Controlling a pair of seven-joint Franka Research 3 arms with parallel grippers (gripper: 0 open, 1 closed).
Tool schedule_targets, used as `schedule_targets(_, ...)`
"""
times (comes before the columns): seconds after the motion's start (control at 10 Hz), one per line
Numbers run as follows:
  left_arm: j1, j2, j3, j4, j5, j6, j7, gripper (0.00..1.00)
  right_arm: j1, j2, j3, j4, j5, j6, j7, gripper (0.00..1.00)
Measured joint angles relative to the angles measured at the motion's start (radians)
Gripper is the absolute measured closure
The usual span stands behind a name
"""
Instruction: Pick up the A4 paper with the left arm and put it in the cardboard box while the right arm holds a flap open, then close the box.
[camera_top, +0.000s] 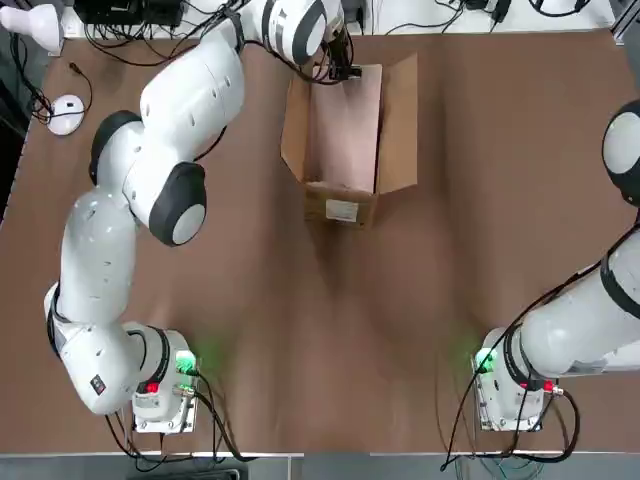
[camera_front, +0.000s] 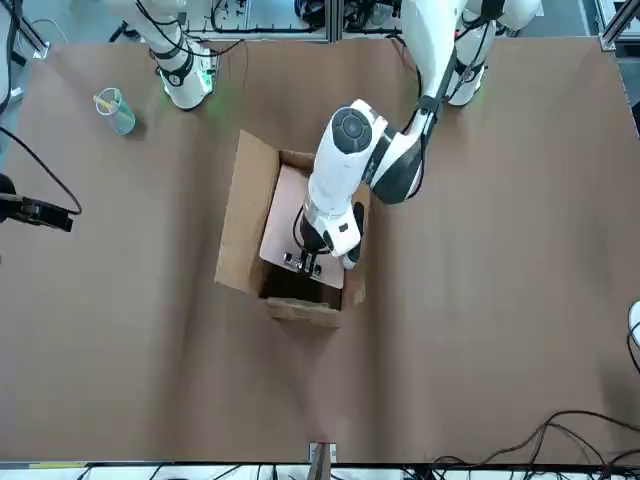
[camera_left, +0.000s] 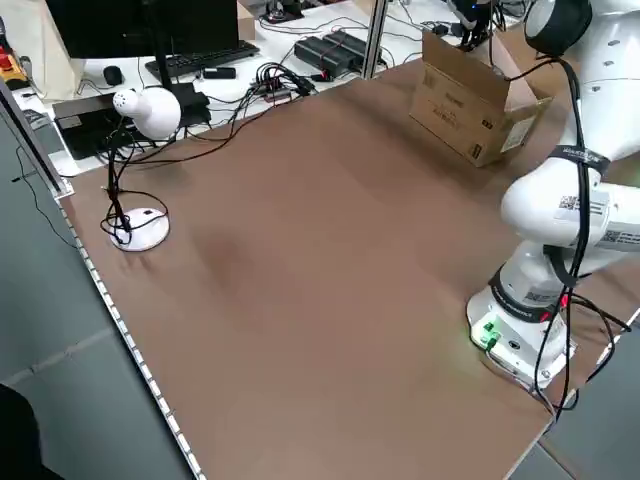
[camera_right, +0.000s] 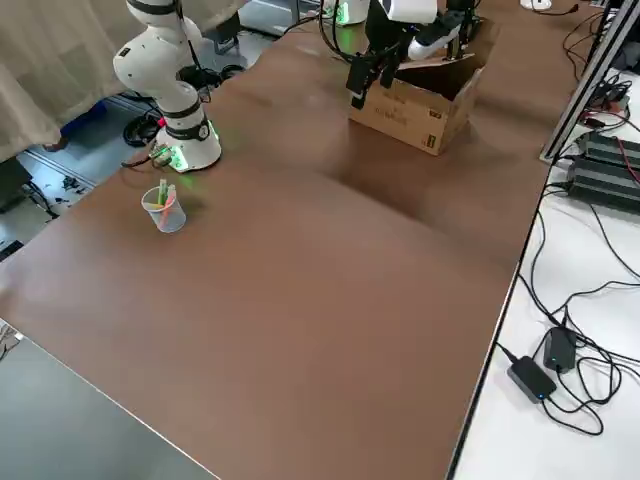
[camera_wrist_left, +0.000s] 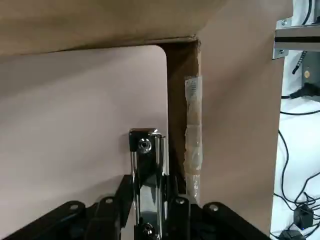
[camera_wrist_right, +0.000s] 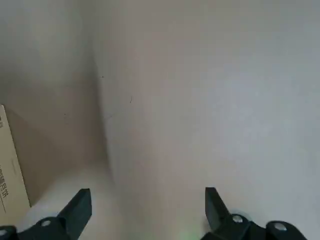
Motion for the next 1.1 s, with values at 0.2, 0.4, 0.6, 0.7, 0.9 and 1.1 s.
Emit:
schedule_targets(0.2, -0.001, 0.008, 0.000, -0.001, 0.000, 0.000, -0.001, 0.68, 0.000, 0.000, 0.000, 0.000, 0.000, 0.000, 0.002, 0.00)
schedule_targets(0.4, -0.001, 0.016, 0.000, -0.001, 0.000, 0.000, -0.001, 0.70, 0.000, 0.000, 0.000, -0.001, 0.000, 0.000, 0.004, 0.00)
schedule_targets(0.6, -0.001, 0.024, 0.000, -0.002, 0.000, 0.000, -0.001, 0.70, 0.000, 0.000, 0.000, -0.001, 0.000, 0.000, 0.004, 0.00)
schedule_targets(0.7, -0.001, 0.029, 0.000, -0.003, 0.000, 0.000, -0.001, 0.70, 0.000, 0.000, 0.000, -0.001, 0.000, 0.000, 0.004, 0.00)
schedule_targets(0.9, -0.002, 0.034, 0.000, -0.003, 0.000, 0.000, 0.000, 0.55, 0.000, 0.000, 0.000, -0.001, 0.000, 0.000, 0.005, 0.00)
schedule_targets(1.1, -0.002, 0.034, 0.000, -0.001, 0.000, 0.000, 0.000, 0.37, 0.000, 0.000, 0.000, -0.001, 0.000, 0.000, 0.005, 0.00)
